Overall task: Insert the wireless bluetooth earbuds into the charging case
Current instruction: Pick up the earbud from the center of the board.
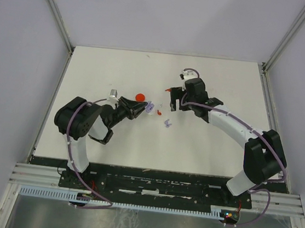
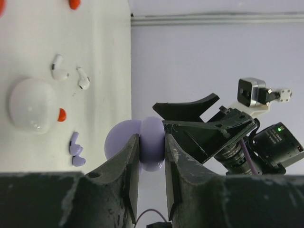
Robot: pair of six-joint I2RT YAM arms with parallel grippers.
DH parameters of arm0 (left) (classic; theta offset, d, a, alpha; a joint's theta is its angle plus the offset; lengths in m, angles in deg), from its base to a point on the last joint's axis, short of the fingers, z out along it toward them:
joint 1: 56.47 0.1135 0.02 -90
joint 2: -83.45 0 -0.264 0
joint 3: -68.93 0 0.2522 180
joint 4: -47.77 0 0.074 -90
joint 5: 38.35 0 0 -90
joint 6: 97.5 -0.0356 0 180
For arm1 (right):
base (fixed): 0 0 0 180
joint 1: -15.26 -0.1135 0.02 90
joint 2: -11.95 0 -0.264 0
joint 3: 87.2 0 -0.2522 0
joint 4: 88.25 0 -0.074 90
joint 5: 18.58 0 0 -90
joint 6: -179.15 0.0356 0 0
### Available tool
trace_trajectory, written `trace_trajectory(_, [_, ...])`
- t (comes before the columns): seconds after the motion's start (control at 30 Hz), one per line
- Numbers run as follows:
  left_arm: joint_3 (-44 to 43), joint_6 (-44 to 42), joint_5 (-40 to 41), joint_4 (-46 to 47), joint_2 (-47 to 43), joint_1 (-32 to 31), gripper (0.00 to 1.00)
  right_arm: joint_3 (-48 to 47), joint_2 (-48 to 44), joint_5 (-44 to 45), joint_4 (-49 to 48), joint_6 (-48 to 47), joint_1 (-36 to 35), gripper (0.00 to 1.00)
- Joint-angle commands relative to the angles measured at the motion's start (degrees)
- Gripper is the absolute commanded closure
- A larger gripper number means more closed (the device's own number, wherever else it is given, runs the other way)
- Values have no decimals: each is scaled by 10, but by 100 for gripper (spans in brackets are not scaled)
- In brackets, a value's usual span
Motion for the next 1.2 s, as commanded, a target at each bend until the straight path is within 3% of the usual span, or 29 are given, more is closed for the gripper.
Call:
trace_trajectory(0.0, [35,37,75,57,-39,10,88,-45,24,-22,45,5,1,10])
trace_trajectory(0.23, [30,60,122,23,-69,11,89,-62,62,-43,74,-9,-16,27])
trace_trajectory(0.33, [19,50,120,-1,-86,11,90,-58,70,-38,80,-15,-31,29])
trace_trajectory(0.67, [15,-2,106,-75,-143,17,91,-41,91,-63,60,-12,-42,27])
trace_trajectory(1.17, [24,17,84,-25,-109,38,91,-56,154,-109,45,6,-42,25])
